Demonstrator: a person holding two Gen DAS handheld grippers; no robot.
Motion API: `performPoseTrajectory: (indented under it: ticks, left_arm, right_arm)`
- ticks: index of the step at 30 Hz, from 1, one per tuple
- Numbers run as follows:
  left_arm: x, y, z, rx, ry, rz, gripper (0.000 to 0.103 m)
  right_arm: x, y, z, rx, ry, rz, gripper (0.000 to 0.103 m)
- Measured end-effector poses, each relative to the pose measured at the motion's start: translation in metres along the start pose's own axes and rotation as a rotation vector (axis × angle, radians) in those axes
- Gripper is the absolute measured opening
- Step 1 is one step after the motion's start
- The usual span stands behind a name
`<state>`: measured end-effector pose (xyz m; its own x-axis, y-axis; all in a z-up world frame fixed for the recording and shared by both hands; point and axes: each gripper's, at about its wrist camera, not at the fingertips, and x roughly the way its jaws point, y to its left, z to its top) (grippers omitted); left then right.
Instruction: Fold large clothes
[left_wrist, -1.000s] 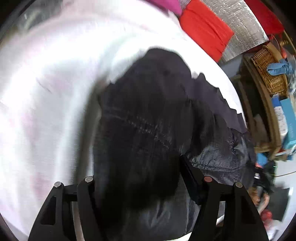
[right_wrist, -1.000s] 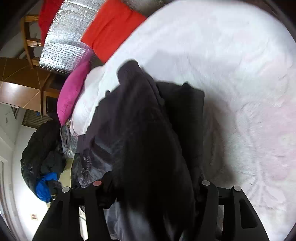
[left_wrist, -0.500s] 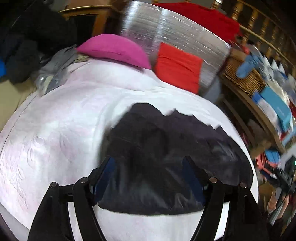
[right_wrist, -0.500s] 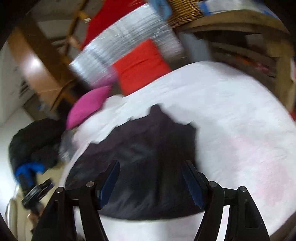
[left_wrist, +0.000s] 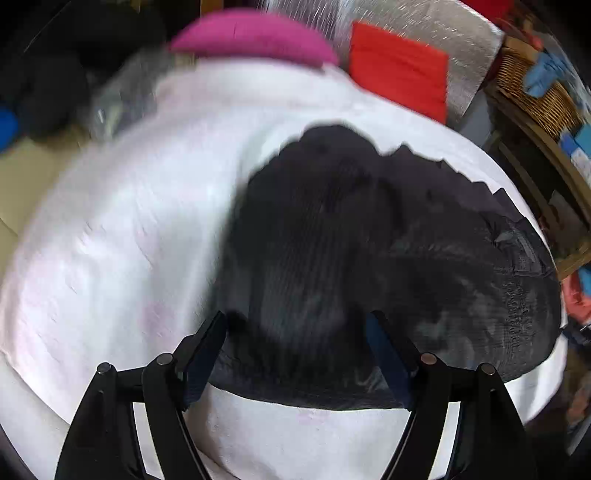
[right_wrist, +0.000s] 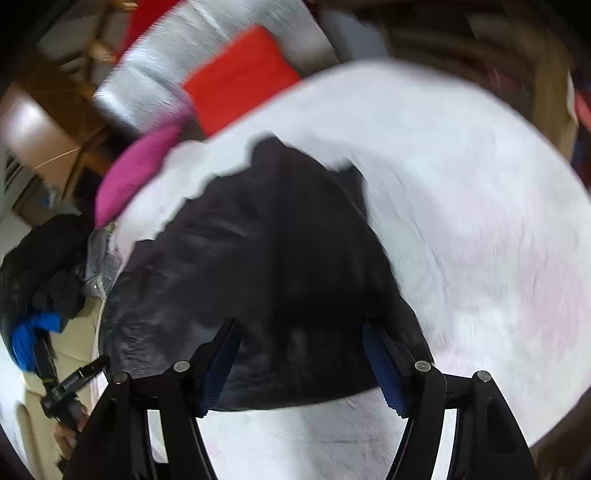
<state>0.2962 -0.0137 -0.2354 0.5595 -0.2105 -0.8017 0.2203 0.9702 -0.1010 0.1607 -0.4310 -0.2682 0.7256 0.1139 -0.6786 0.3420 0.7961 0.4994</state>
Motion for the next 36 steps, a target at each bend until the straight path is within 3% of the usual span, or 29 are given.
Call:
performPoseTrajectory:
  ticks: [3,5,9,11,13,17,19,21,23,25,27,30,36]
  left_arm:
    - [-0.016,-0.013,-0.005,0.046,-0.081,0.072,0.079]
    - [-0.018,-0.021,-0.008,0.075,-0.105,0.12,0.079]
    - [-0.017,-0.037,-0.011,0.133,-0.14,0.173,0.079]
    - [-0.015,-0.043,-0.014,0.163,-0.153,0.211,0.079]
    - [-0.013,-0.04,-0.02,0.179,-0.144,0.221,0.079]
    - [-0.008,-0.041,-0.021,0.18,-0.135,0.216,0.079]
    - [-0.005,-0.041,-0.02,0.187,-0.134,0.226,0.079]
    - [-0.002,-0.04,-0.02,0.19,-0.127,0.227,0.079]
    - [0.0,-0.04,-0.02,0.192,-0.123,0.231,0.079]
    - [0.003,-0.041,-0.021,0.196,-0.118,0.237,0.079]
    - [0.003,-0.041,-0.021,0.195,-0.117,0.238,0.079]
    - [-0.001,-0.041,-0.021,0.188,-0.127,0.235,0.079]
    - [-0.026,-0.041,-0.022,0.148,-0.172,0.248,0.079]
  right_arm:
    - [-0.006,0.032,-0.004,-0.114,-0.071,0.003,0.072]
    - [0.001,0.052,-0.01,-0.165,-0.065,-0.004,0.072]
    - [0.035,0.096,-0.033,-0.292,0.031,-0.022,0.072]
    - [0.06,0.111,-0.046,-0.357,0.095,-0.09,0.072]
    - [0.07,0.119,-0.05,-0.403,0.102,-0.151,0.072]
    - [0.054,0.114,-0.026,-0.318,0.055,-0.115,0.072]
    - [0.042,0.11,-0.006,-0.282,-0.038,-0.168,0.072]
    - [0.041,0.101,0.014,-0.24,-0.075,-0.211,0.072]
    - [0.053,0.081,0.038,-0.174,-0.056,-0.257,0.072]
    - [0.084,0.058,0.052,-0.119,0.028,-0.287,0.072]
    - [0.097,0.051,0.054,-0.113,0.047,-0.275,0.072]
    - [0.081,0.061,0.05,-0.145,0.008,-0.29,0.072]
    - [0.006,0.092,0.002,-0.242,-0.109,-0.255,0.073]
